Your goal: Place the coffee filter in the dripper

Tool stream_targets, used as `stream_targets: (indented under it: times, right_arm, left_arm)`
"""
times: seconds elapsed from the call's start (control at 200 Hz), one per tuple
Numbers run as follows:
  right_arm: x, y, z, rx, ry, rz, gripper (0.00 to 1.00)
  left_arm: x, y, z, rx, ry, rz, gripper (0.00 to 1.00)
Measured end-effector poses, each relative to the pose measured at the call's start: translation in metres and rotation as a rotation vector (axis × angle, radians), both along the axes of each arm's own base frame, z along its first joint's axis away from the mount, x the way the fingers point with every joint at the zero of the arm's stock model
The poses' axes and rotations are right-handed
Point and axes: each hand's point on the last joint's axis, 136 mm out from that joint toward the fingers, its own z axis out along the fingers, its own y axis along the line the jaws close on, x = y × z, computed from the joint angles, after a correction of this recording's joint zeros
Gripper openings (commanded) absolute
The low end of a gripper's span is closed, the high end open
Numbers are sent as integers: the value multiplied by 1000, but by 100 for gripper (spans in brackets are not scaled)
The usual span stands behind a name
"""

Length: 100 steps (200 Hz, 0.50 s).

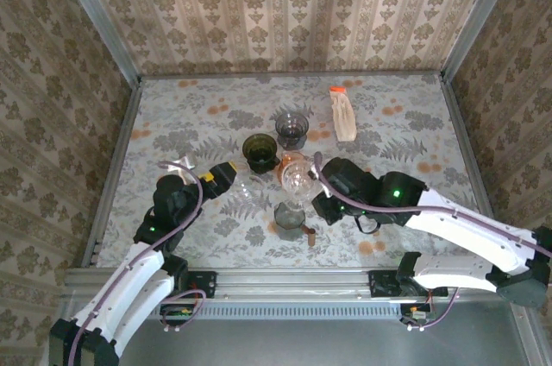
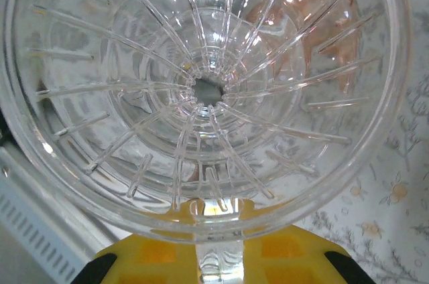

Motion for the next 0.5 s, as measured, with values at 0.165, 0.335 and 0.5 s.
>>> stream_targets:
  times: [0.165,0.335,0.5]
  right_arm:
    - [-16,8,-17,-74,42,59,8]
    - [-22,17,-25,-97,54,91,8]
    - [-21,26,-31,-101,55,100,8]
  left_arm:
    - [0,0,0,0,0,0,100]
    - [0,0,0,0,0,0,100]
    - [0,0,0,0,0,0,100]
